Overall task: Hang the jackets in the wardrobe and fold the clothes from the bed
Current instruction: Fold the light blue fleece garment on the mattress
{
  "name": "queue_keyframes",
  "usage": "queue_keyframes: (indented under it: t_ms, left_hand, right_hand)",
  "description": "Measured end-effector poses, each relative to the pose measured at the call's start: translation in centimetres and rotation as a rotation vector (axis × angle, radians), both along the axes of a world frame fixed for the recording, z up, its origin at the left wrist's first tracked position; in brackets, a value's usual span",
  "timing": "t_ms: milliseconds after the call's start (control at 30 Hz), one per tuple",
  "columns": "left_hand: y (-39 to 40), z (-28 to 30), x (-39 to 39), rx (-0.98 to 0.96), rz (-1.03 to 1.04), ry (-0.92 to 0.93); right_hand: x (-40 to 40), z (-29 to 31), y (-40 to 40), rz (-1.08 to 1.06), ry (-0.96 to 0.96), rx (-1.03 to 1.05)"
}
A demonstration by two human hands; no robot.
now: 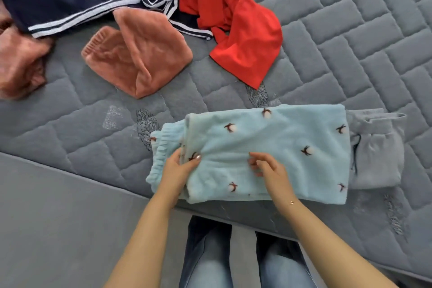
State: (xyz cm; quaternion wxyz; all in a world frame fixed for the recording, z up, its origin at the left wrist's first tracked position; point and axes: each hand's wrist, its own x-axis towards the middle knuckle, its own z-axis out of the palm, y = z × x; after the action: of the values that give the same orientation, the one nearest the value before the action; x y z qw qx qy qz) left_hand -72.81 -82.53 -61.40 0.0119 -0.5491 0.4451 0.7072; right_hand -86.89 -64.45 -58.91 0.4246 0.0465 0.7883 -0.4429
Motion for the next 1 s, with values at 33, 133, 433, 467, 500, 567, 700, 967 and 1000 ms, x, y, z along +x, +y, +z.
queue_keyframes:
  t_ms: [33, 133, 433, 467, 500, 567, 700, 967, 1000]
  left_hand:
    - [-0.9, 0.1, 1.3, -0.041, 0.021, -0.028]
    - [-2.7, 0.2, 3.8, -0.218, -0.033, -0.161]
    - [7.8, 0.0, -4.7, -1.177, -0.867, -0.283]
    - [9.7, 0.0, -6.1, -1.222, -0.908, -0.309]
    - [11.0, -0.2, -7.2, -1.246, -0.923, -0.35]
    - [11.2, -1.1, -8.1, -1.202, -0.828, -0.501]
    - [6.1, -3.4, -4.0, -0.949, -0.436, -0.845]
    - [3.9, -0.5, -1.7, -1.191, -0.273, -0.884]
    - [4.8, -0.3, -3.0, -1.244, -0.27, -0.827]
  right_hand:
    - [0.0, 0.0, 0.4, 0.025, 0.012, 0.022]
    - [0.1, -0.5, 1.4, 0.151, -0.008, 0.117]
    - [-1.7, 0.3, 6.9, 0.0, 0.422, 0.178]
    - [-2.9, 0.4, 8.0, -0.03, 0.513, 0.206]
    - [-4.3, 0.4, 9.2, -0.055, 0.565, 0.235]
    - [-7.3, -0.3, 11.3, -0.081, 0.554, 0.285]
    - [-11.3, -2.1, 14.1, -0.078, 0.207, 0.229]
    - [-12.0, -4.3, 15.6, -0.009, -0.183, 0.023]
    - [-12.0, -4.3, 15.5, -0.01, -0.206, 0.009]
